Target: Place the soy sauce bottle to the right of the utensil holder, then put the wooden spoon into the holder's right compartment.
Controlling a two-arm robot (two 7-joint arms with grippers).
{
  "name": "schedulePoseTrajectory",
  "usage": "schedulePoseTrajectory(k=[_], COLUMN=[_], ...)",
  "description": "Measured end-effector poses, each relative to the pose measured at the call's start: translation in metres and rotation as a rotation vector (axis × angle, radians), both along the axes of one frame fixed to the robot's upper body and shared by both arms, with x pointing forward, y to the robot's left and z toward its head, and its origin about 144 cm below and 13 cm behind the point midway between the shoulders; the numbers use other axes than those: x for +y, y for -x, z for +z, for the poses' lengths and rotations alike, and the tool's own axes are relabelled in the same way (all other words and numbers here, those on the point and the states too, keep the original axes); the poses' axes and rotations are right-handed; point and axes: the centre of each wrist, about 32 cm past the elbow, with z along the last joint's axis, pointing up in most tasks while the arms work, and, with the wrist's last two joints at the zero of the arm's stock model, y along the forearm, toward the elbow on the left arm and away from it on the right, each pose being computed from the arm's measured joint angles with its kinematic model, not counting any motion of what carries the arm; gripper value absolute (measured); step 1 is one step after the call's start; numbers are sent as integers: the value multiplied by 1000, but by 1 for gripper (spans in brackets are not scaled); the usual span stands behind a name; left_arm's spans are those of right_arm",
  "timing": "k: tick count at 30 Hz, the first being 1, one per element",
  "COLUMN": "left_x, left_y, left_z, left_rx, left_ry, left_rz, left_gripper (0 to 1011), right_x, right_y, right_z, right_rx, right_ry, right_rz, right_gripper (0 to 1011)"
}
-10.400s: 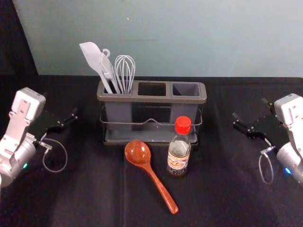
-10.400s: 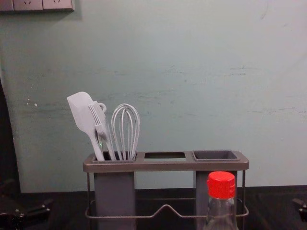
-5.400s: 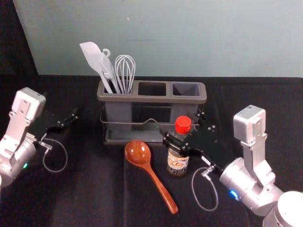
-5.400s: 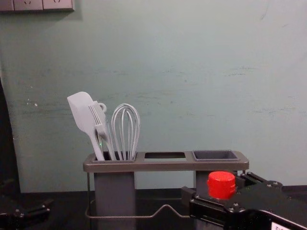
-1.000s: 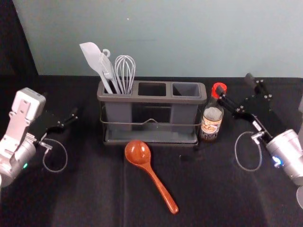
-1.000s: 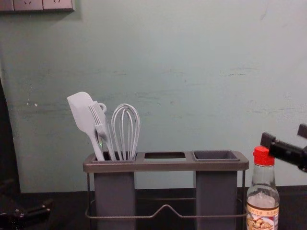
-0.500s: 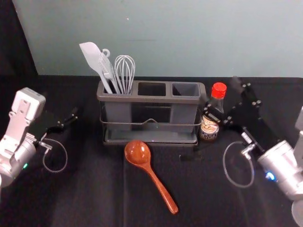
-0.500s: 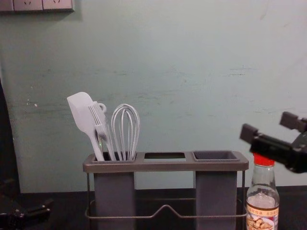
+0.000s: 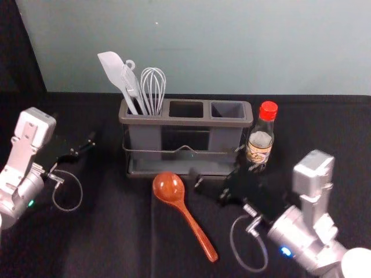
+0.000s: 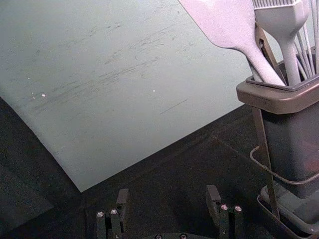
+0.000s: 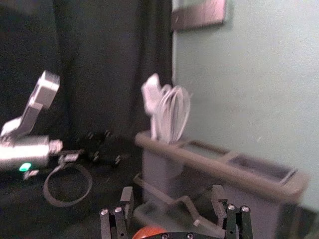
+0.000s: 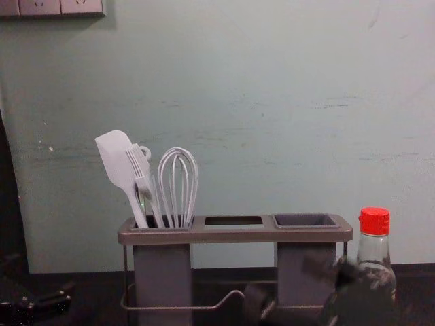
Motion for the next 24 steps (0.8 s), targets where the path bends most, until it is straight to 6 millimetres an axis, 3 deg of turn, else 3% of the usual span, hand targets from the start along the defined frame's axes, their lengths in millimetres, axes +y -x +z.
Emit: schedulePoseTrajectory(k=[12,24], left_x=[0,0], left_y=[0,0], left_z=[0,0], left_rx=[0,0], left_ry=[0,0], left_rz=[0,0], left_gripper=[1000,1000], right_x=[21,23], right_y=[5,4], right_z=[-12,-7], right_rx=[273,286], right_ry=[210,289], right_rz=[-3,-4], right_gripper=[1002,1002])
